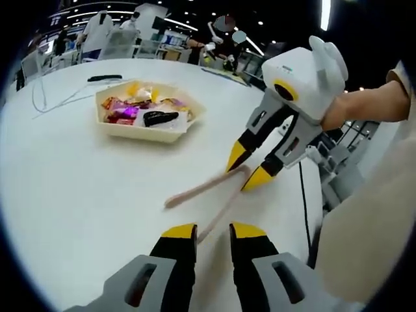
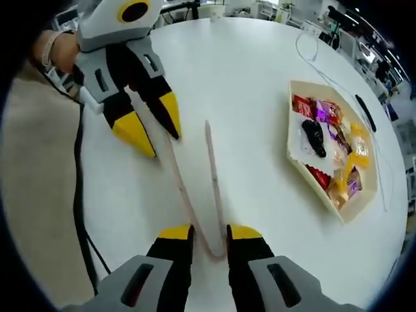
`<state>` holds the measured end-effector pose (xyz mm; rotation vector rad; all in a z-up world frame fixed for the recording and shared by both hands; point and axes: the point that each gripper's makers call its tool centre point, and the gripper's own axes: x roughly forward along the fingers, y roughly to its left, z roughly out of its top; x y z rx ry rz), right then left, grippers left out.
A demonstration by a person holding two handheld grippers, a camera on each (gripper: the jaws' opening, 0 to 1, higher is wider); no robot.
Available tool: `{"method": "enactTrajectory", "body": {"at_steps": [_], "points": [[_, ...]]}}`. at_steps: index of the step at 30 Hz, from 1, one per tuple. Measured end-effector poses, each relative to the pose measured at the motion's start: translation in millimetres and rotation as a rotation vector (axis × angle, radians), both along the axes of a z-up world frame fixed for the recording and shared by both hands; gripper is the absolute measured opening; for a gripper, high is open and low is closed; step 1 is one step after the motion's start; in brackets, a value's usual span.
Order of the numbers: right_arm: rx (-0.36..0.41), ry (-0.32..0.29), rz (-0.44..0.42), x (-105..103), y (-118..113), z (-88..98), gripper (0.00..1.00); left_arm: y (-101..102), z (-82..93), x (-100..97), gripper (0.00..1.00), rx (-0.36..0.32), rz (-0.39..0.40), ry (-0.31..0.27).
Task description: Place the target food into the container with the food tongs after gripping and lifting it, then release it inside without dropping or visibly crushing the food.
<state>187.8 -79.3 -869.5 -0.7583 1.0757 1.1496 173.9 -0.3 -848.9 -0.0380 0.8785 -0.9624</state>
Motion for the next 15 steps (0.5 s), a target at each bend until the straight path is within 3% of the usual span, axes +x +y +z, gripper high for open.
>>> {"method": "enactTrajectory", "body": {"at_steps": [5, 9, 15], "points": [[-0.003, 0.007, -0.020, -2, -5, 0.1, 0.24, 4, 3.9, 4.1, 0.22, -0.004, 0.018, -0.015], [0.002, 0.014, -0.045, -5, -10, 1.9, 0.25, 4, 11.3, 6.1, 0.34, -0.023, 0.030, -0.035], [0.033, 0.000, -0.113, -8, -19, 14.4, 0.27, 12, 26.3, 7.7, 0.38, -0.028, 0.046, -0.086]]}}
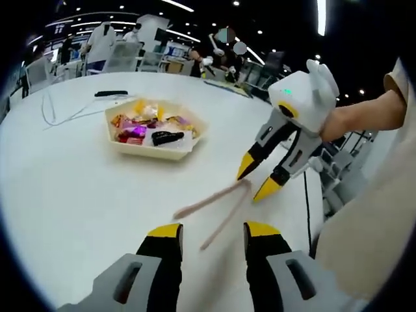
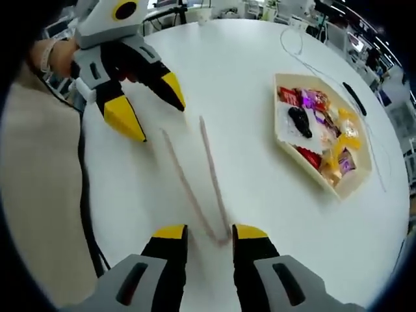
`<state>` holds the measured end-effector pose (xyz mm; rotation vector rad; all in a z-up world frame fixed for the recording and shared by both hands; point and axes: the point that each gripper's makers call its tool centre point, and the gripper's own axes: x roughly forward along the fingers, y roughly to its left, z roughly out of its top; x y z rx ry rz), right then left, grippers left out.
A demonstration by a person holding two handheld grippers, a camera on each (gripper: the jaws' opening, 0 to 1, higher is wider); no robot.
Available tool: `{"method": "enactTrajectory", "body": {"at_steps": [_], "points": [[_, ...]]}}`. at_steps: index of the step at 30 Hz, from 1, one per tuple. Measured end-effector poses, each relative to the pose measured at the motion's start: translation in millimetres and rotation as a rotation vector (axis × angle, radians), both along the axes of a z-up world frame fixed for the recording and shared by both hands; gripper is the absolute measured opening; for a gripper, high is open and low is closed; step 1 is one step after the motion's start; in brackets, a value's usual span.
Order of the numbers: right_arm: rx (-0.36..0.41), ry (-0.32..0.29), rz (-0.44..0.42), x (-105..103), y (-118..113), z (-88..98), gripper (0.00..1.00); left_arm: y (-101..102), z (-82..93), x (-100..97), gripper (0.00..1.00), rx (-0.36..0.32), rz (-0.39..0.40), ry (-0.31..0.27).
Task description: Place the target food into the container with the food tongs after gripping and lifting it, then release it inside without dropping or visibly crushing the food.
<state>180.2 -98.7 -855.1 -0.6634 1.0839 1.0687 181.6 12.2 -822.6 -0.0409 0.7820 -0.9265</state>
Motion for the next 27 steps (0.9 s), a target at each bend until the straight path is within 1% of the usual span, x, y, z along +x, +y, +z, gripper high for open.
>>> {"method": "enactTrajectory", "body": {"at_steps": [6, 8, 11, 12, 14, 15, 17, 20, 23, 25, 27], "points": [[0.033, -0.019, -0.068, 0, -6, 9.8, 0.28, 8, 7.4, 2.6, 0.41, 0.004, 0.025, -0.026], [0.055, -0.031, -0.109, 1, -7, 16.6, 0.29, 10, 11.8, 3.5, 0.42, 0.000, 0.035, -0.037], [0.084, -0.041, -0.153, 1, -8, 24.8, 0.30, 14, 22.4, 4.4, 0.44, -0.005, 0.060, -0.065], [0.088, -0.043, -0.161, 2, -8, 25.9, 0.31, 15, 23.5, 4.4, 0.44, -0.005, 0.063, -0.068], [0.113, -0.052, -0.209, 3, -9, 35.1, 0.32, 18, 29.4, 3.3, 0.44, -0.011, 0.075, -0.072], [0.133, -0.069, -0.233, 5, -8, 42.8, 0.33, 19, 33.8, 1.6, 0.44, -0.015, 0.077, -0.077], [0.167, -0.089, -0.256, 7, -6, 55.2, 0.33, 21, 41.2, 0.9, 0.44, -0.017, 0.085, -0.098], [0.191, -0.111, -0.283, 8, -8, 68.7, 0.33, 24, 52.4, 0.7, 0.45, -0.025, 0.102, -0.124], [0.229, -0.125, -0.324, 10, -7, 77.5, 0.34, 26, 58.9, 1.2, 0.46, -0.025, 0.115, -0.142], [0.260, -0.130, -0.357, 10, -7, 84.2, 0.35, 27, 67.5, 1.6, 0.47, -0.031, 0.129, -0.157], [0.279, -0.135, -0.377, 10, -7, 87.8, 0.36, 28, 72.4, 2.7, 0.47, -0.034, 0.139, -0.171]]}}
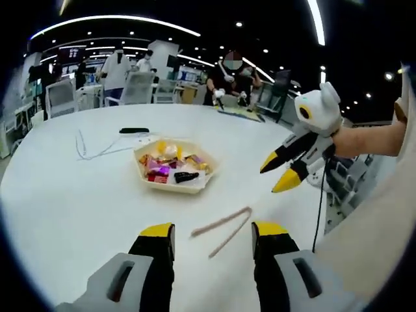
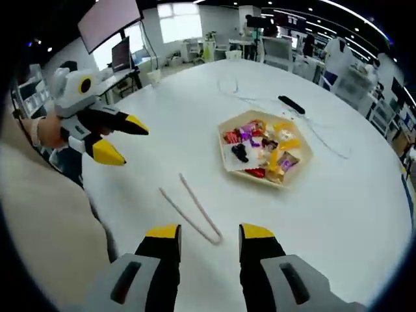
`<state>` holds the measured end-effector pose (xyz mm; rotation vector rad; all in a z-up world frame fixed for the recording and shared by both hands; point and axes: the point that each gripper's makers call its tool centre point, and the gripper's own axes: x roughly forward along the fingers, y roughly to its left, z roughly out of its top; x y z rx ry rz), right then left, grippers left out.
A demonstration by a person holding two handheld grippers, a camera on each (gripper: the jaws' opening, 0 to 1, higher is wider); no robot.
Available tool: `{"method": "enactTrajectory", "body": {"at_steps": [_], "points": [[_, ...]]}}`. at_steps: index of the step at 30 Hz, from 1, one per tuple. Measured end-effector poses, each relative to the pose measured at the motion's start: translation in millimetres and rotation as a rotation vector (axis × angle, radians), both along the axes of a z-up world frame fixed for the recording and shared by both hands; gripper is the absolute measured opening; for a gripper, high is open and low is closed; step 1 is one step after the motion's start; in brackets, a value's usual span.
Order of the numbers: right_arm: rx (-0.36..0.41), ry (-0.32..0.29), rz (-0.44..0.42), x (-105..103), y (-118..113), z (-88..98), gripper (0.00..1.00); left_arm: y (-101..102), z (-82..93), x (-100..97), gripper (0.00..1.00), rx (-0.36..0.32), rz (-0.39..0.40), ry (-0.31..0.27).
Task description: Place the target food into the container with the food tongs after gripping and lifting it, then release it inside without dropping or visibly crushing the food.
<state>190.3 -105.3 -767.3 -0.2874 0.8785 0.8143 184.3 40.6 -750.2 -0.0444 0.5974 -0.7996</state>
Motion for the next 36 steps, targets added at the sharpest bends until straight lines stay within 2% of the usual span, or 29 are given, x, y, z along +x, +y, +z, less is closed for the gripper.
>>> {"method": "enactTrajectory", "body": {"at_steps": [5, 11, 18, 26, 29, 32, 33, 36], "points": [[0.056, -0.018, -0.048, -2, -2, 12.2, 0.39, 7, 9.5, 2.7, 0.48, 0.017, 0.038, -0.025], [0.142, -0.058, -0.110, -2, -4, 34.1, 0.42, 17, 25.7, 5.0, 0.50, -0.005, 0.099, -0.061], [0.228, -0.112, -0.167, -2, -4, 58.3, 0.48, 25, 38.1, 1.4, 0.53, 0.004, 0.115, -0.095], [0.255, -0.234, -0.169, 2, 1, 87.3, 0.59, 43, 66.4, 6.0, 0.59, -0.031, 0.203, -0.179], [0.307, -0.288, -0.218, 11, -1, 102.9, 0.63, 48, 78.7, 8.2, 0.62, -0.039, 0.223, -0.214], [0.321, -0.323, -0.245, 14, -4, 108.4, 0.66, 53, 89.0, 9.0, 0.65, -0.055, 0.237, -0.247], [0.331, -0.357, -0.251, 16, -5, 113.0, 0.69, 55, 91.3, 8.7, 0.66, -0.060, 0.242, -0.253], [0.361, -0.370, -0.281, 15, -8, 117.5, 0.73, 59, 97.5, 6.9, 0.66, -0.064, 0.252, -0.274]]}}
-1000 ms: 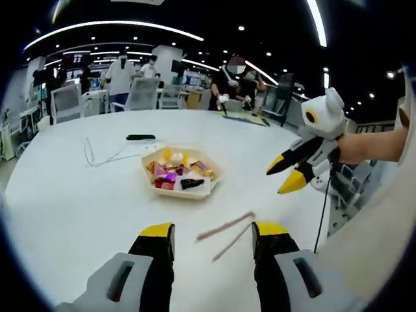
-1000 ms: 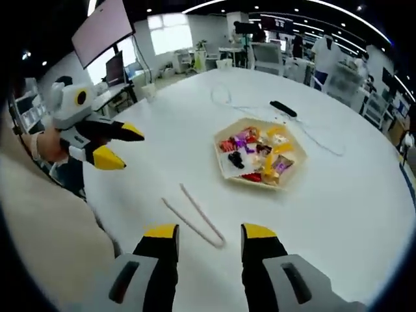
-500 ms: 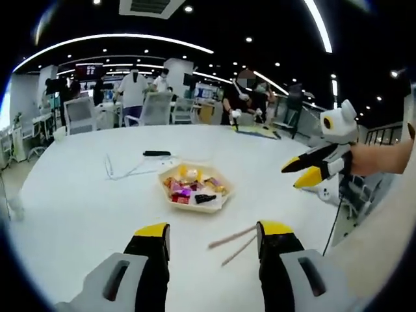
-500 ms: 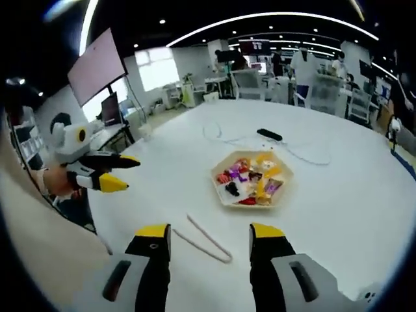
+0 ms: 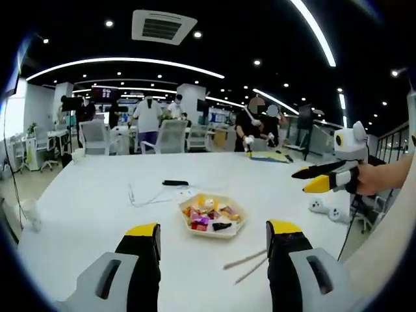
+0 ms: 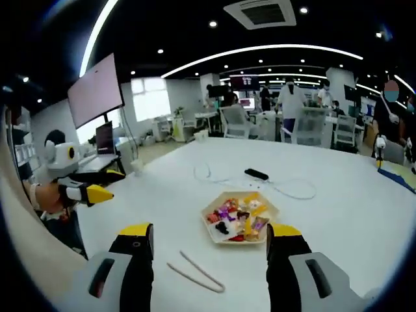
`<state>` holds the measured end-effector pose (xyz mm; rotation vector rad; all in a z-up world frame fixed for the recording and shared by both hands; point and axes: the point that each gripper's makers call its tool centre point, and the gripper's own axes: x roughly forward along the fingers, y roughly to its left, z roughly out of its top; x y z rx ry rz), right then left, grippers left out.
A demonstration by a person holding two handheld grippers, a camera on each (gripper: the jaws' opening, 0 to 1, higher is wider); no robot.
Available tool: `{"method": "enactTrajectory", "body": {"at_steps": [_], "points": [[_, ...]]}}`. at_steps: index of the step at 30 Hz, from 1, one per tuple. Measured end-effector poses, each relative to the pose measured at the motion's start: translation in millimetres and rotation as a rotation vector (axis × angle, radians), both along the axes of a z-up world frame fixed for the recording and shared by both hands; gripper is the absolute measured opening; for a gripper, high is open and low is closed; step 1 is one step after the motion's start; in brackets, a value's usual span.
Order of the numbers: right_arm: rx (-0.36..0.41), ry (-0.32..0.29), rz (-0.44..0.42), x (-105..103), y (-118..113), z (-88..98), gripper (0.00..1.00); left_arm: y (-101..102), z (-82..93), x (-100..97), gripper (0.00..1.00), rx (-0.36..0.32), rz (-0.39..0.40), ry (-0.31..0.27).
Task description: Place the target food into the container with the food tongs after gripping and lifting it, then release it inside without dropping or visibly crushing the food.
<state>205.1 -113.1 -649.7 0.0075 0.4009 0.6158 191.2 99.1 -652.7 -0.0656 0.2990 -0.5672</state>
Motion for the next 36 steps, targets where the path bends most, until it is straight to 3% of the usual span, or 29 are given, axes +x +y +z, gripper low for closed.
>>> {"method": "enactTrajectory", "body": {"at_steps": [6, 13, 16, 19, 26, 36], "points": [[0.057, -0.046, -0.059, 0, -9, 13.4, 0.78, 17, 15.8, -1.0, 0.72, -0.010, 0.055, -0.067], [0.146, -0.087, -0.140, 0, -22, 26.0, 0.85, 31, 23.8, -4.0, 0.79, -0.046, 0.091, -0.093], [0.152, -0.109, -0.175, -1, -27, 29.0, 0.88, 36, 24.2, -5.6, 0.82, -0.040, 0.103, -0.109], [0.110, -0.168, -0.237, 1, -38, 31.6, 0.94, 42, 26.9, -4.4, 0.89, 0.007, 0.123, -0.179], [0.128, -0.233, -0.290, -1, -42, 41.0, 0.98, 47, 29.5, -3.9, 0.93, -0.010, 0.134, -0.185], [0.124, -0.190, -0.296, -3, -34, 32.2, 0.97, 51, 24.5, -4.1, 0.90, -0.021, 0.126, -0.159]]}}
